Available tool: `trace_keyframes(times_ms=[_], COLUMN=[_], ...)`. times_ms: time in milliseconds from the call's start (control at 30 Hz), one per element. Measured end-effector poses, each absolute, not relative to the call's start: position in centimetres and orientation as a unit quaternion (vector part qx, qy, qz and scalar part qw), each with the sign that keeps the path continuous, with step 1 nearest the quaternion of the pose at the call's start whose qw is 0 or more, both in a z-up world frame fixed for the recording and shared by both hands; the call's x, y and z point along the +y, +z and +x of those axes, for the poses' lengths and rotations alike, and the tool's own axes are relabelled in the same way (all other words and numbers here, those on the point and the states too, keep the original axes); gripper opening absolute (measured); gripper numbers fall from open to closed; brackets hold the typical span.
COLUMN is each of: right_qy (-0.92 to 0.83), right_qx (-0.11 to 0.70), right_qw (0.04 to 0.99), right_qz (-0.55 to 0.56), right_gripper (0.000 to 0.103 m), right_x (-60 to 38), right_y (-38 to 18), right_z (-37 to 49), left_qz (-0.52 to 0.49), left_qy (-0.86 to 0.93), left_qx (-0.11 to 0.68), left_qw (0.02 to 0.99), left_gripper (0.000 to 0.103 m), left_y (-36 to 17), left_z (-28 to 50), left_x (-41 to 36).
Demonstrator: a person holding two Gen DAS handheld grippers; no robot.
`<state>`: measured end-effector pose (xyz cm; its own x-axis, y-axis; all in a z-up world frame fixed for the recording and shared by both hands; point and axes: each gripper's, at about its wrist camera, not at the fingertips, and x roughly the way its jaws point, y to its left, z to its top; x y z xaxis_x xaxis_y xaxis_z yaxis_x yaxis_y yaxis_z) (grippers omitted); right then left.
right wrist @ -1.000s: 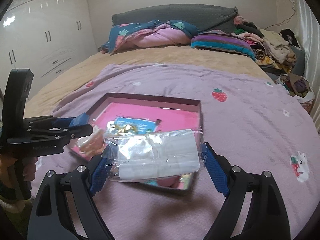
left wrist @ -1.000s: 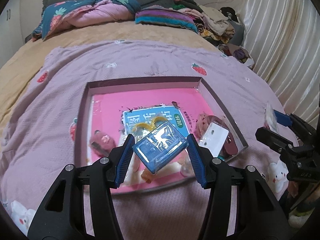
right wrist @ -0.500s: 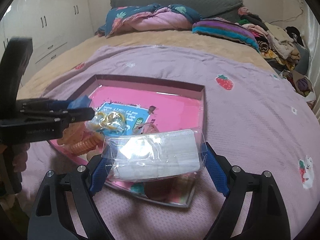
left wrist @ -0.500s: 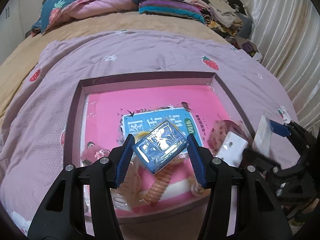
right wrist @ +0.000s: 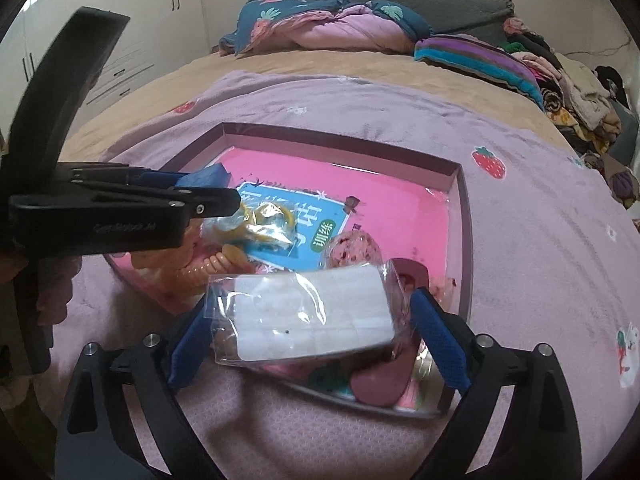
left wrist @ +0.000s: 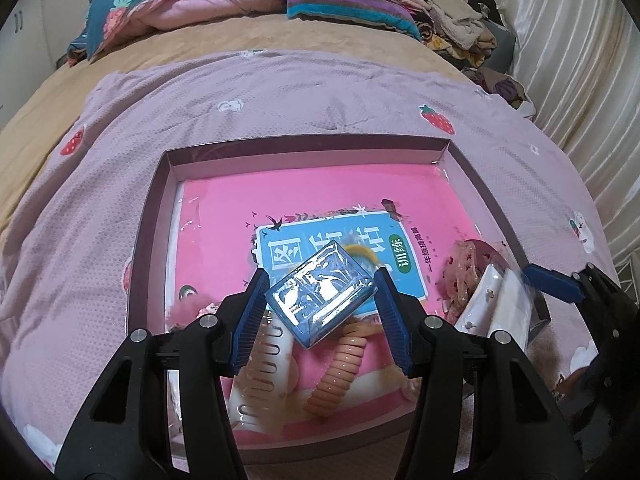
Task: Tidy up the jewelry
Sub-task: 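Carry the blue case and clear bag into the box and open both tools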
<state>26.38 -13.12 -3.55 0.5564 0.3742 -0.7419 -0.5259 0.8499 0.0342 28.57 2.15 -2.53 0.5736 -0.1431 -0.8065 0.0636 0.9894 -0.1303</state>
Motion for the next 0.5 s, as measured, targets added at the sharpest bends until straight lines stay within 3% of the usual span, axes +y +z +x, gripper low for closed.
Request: trace_keyframes(times_ms=[167, 267, 500], right_qy=[0.251, 0.246, 0.246], right_qx=[0.391, 0.390, 0.385], right_qw=[0.882, 0.885, 0.889], right_qz=[-0.078, -0.062, -0.036], right_gripper=[0.097, 0.097, 0.097], right_x=[-14.6, -15.9, -18.2], right_y=[-3.2, -2.9, -1.9], right_z=[25.2, 24.3, 21.5], left_qz=[-0.044, -0.042, -0.039], left_qy=[-0.059, -0.060, -0.064], left_qx=[0.459, 0.458, 0.452], left_qw=[0.885, 0.886, 0.889], left_gripper=[0.047, 0.055, 0.057], left_y=[-2.6, -2.5, -1.7], left_z=[28.5, 28.2, 27.3], left_x=[2.0, 1.8, 1.2])
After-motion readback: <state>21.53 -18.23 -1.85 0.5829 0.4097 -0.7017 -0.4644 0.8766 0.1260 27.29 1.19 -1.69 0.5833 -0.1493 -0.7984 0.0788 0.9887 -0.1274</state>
